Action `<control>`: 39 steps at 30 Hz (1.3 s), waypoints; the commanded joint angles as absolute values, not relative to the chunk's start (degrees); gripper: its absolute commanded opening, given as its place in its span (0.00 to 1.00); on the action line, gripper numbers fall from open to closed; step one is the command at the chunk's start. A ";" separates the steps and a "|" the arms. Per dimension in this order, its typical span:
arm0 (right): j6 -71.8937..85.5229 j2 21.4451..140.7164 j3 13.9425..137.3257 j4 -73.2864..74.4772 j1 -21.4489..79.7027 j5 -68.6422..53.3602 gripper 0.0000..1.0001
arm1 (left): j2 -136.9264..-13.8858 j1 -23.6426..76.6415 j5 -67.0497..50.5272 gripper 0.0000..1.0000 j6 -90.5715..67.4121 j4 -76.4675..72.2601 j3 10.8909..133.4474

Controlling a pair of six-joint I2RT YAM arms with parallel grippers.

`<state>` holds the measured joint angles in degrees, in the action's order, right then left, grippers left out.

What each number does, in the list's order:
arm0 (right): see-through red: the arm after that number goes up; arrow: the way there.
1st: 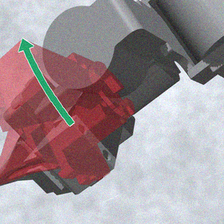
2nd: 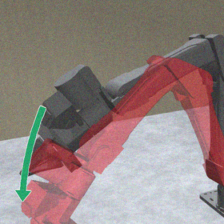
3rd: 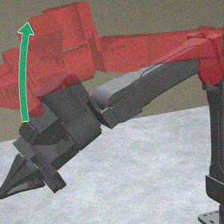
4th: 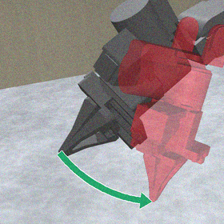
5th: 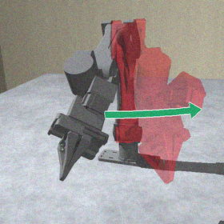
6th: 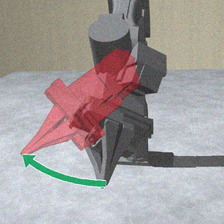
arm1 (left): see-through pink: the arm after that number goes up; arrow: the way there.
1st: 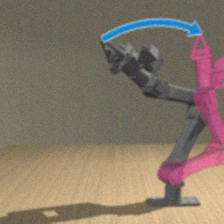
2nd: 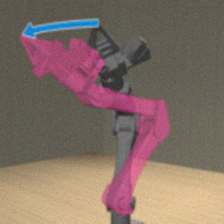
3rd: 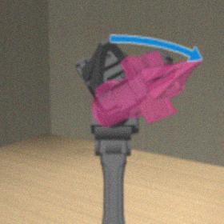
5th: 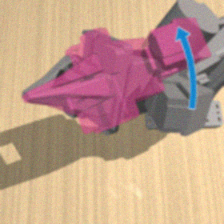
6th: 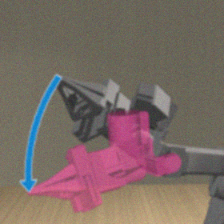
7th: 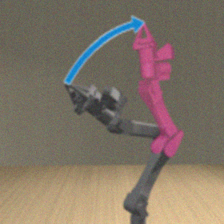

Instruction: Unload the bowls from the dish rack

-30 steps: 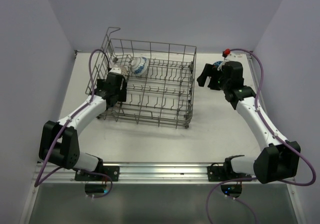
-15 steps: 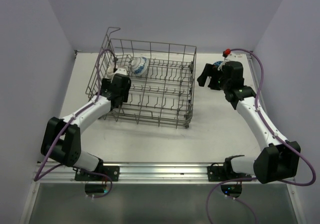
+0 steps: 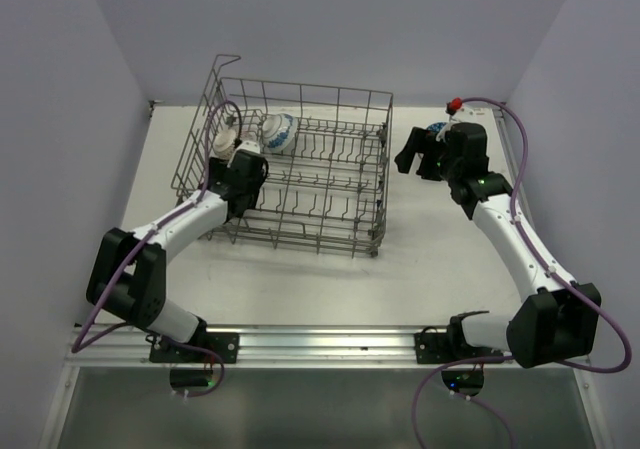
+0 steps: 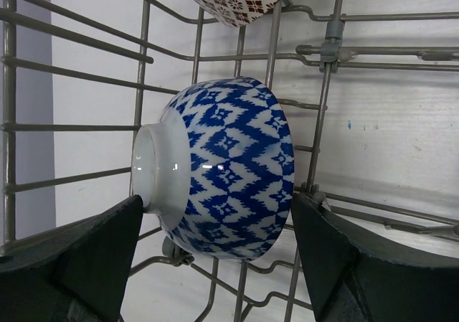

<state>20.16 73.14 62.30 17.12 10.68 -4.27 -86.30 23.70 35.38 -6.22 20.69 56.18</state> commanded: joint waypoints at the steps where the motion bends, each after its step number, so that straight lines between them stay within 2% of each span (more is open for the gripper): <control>1: 20.92 73.65 61.79 14.59 10.28 -5.54 0.92 | -88.85 26.01 31.81 0.85 -7.38 19.07 57.48; 3: 21.01 73.83 61.87 14.50 10.28 -5.62 0.92 | -89.56 26.54 33.48 0.82 -6.68 19.16 57.74; 6: 21.01 73.83 61.87 14.59 10.20 -5.54 0.92 | -90.52 27.24 34.98 0.70 -6.15 19.25 58.18; 10: 21.01 74.00 61.87 14.59 9.93 -5.54 0.92 | -91.05 27.86 36.56 0.47 -5.63 19.68 58.97; 15: 21.01 74.09 61.87 14.68 9.84 -5.36 0.92 | -91.67 28.48 39.11 0.38 -5.19 21.71 61.34; 23: 20.92 73.83 61.96 14.59 9.58 -5.36 0.92 | -89.56 28.92 39.20 0.18 -4.83 25.13 65.65; 28: 20.83 73.74 61.96 14.76 9.40 -5.27 0.92 | -88.16 28.92 40.16 0.12 -5.19 27.24 67.41; 31: 20.92 73.74 61.96 14.77 9.40 -5.36 0.92 | -87.10 29.00 40.61 0.00 -5.19 27.86 67.76; 37: 20.65 73.57 62.05 15.03 9.49 -5.18 0.92 | -85.69 29.00 41.66 0.00 -4.40 27.86 67.68; 38: 20.65 73.56 62.05 15.12 9.41 -5.01 0.92 | -85.69 28.92 41.57 0.06 -4.31 27.86 67.59; 39: 20.57 73.65 62.05 15.20 9.40 -5.01 0.92 | -85.69 29.00 41.49 0.29 -4.48 28.12 67.50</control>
<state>20.56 73.89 61.89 17.08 9.67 -4.54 -87.31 28.67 40.91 -3.51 28.82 65.58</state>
